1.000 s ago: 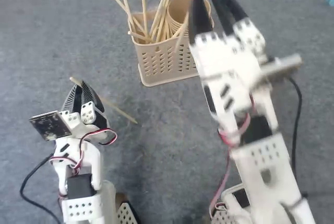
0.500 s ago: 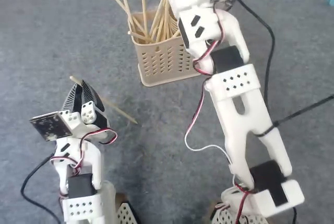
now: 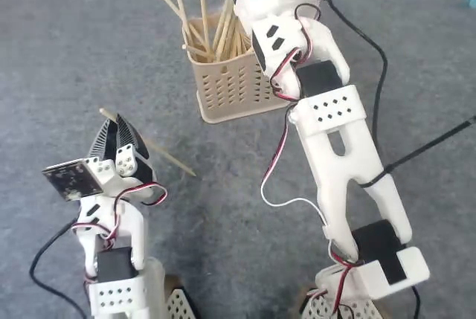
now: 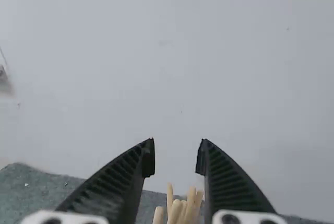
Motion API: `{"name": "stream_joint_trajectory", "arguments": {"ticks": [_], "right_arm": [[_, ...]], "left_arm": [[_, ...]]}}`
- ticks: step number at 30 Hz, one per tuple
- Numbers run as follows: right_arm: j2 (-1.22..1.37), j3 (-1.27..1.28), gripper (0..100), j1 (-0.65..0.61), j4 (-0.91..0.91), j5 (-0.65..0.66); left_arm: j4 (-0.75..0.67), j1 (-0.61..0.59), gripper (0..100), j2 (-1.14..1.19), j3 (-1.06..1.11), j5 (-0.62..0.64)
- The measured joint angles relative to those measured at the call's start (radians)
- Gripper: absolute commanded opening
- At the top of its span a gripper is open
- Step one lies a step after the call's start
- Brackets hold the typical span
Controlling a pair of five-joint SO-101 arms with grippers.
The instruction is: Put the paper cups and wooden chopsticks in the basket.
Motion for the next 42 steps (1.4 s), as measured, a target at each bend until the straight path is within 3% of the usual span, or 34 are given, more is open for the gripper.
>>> {"name": "stream_joint_trajectory", "arguments": {"ticks": [9,12,13,16,21,26,35,42], "right_arm": [[-0.279,-0.002,13.6,0.008,0.497,0.000],[-0.339,0.005,4.3,0.037,0.684,0.000],[-0.356,0.018,0.6,0.049,0.723,0.000],[-0.404,0.095,2.5,0.106,0.760,0.000],[-0.519,0.305,0.8,0.216,0.763,-0.003],[-0.701,0.612,0.8,0.275,0.718,-0.003],[-1.180,1.407,0.8,0.304,0.345,-0.003],[-1.551,1.792,0.8,0.304,0.203,-0.005]], "left_arm": [[0.000,0.000,1,0.000,0.000,0.000],[0.000,0.000,1,0.000,0.000,0.000],[0.000,0.000,1,0.000,0.000,0.000],[-0.012,-0.002,1,0.000,0.000,0.000],[-0.046,-0.060,1,0.005,0.005,0.009],[-0.048,-0.072,1,0.006,0.005,0.103],[-0.098,-0.074,1,0.006,-0.052,0.112],[-0.101,-0.026,1,0.006,-0.221,0.071]]}}
